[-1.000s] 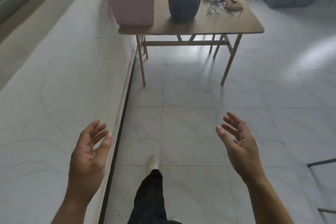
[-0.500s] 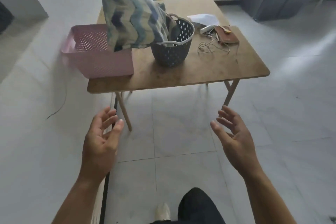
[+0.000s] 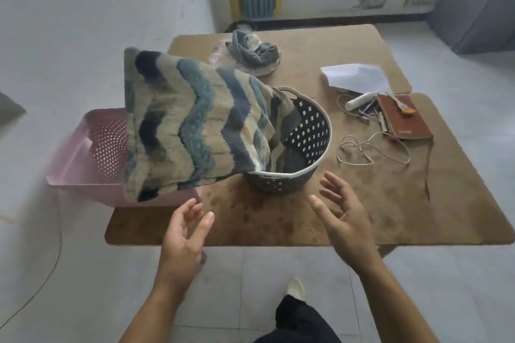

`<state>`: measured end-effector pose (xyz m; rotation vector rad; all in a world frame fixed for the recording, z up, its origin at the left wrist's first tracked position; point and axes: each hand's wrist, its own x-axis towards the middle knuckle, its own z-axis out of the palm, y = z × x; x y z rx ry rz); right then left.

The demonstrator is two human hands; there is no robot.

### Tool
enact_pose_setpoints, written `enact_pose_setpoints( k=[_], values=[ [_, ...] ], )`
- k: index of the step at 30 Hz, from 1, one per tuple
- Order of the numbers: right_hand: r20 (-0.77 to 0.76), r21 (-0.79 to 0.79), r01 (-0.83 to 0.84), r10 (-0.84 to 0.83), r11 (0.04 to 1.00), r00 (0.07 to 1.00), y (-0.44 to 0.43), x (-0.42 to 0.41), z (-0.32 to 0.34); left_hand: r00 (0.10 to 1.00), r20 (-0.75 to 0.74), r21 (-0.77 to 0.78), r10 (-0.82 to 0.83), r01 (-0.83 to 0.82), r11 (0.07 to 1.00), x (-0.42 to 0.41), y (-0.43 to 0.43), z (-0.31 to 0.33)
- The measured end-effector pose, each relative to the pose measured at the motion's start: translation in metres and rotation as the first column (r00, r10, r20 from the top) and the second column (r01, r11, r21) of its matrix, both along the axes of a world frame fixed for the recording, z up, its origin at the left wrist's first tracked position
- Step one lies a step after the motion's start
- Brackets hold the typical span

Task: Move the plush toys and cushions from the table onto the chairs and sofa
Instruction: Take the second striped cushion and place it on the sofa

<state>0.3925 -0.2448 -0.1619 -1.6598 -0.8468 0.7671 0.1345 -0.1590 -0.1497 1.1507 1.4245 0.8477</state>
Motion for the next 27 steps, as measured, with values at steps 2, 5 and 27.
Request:
enact_pose_setpoints(
  k=[2, 5, 27],
  values=[
    [0.007, -0.002, -0.053, 0.053, 0.999, 0.999, 0.059, 0.025, 0.011, 0.999, 0.009, -0.093, 0.038, -0.037, 0.995, 0.029, 0.037, 0.000],
    [0.078, -0.002, -0.166, 0.166, 0.986, 0.983, 0.147, 0.047, 0.025, 0.974, 0.130, -0.272, 0.186, -0.146, 0.951, 0.061, 0.077, -0.003],
    [0.228, -0.125, -0.392, 0.411, 0.911, 0.882, 0.358, 0.049, 0.068, 0.820, 0.484, -0.425, 0.305, -0.084, 0.901, 0.104, 0.162, 0.038]
  ],
)
